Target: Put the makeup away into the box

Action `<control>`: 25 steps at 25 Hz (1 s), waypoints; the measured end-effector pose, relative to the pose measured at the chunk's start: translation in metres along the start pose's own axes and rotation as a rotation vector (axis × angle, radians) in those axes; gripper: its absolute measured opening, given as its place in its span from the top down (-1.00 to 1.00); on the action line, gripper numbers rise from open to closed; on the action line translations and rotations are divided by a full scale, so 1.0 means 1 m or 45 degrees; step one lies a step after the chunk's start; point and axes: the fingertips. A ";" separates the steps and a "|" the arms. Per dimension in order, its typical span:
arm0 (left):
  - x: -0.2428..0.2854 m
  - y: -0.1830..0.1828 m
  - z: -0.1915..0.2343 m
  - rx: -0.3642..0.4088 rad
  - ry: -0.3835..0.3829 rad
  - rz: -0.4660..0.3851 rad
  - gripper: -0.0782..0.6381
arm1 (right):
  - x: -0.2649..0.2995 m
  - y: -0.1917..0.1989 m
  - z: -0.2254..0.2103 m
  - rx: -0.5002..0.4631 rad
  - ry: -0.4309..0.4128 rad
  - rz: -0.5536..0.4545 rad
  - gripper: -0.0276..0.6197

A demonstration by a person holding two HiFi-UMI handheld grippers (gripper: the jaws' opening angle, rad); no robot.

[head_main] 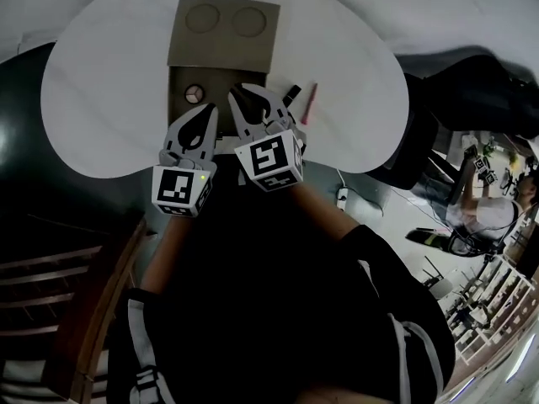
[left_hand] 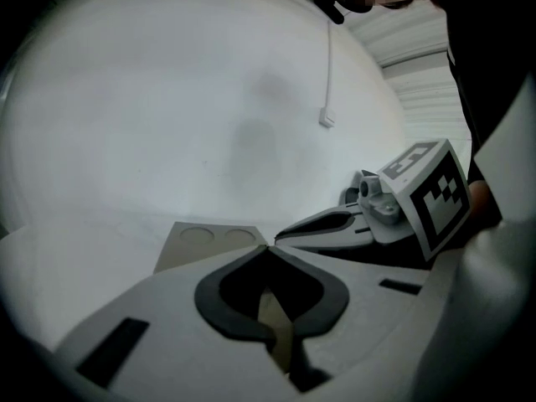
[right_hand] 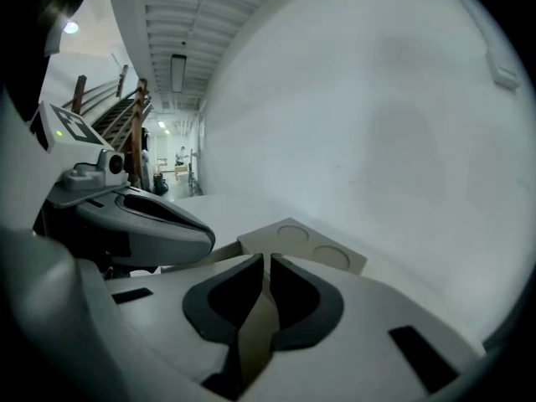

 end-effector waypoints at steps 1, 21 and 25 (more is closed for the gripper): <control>0.003 -0.004 -0.006 0.006 0.020 -0.008 0.77 | -0.007 -0.006 -0.007 0.006 0.028 -0.020 0.80; 0.061 -0.055 -0.114 0.191 0.310 -0.103 0.77 | -0.148 -0.020 -0.115 0.169 0.540 -0.259 0.84; 0.070 -0.052 -0.130 0.192 0.358 -0.098 0.77 | -0.163 -0.012 -0.128 0.185 0.603 -0.262 0.84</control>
Point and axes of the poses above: the fingertips, and each gripper's own axes: x forward along the fingers, z to its left, y out of its underside, and after that the axes turned 9 degrees about -z, right-handed
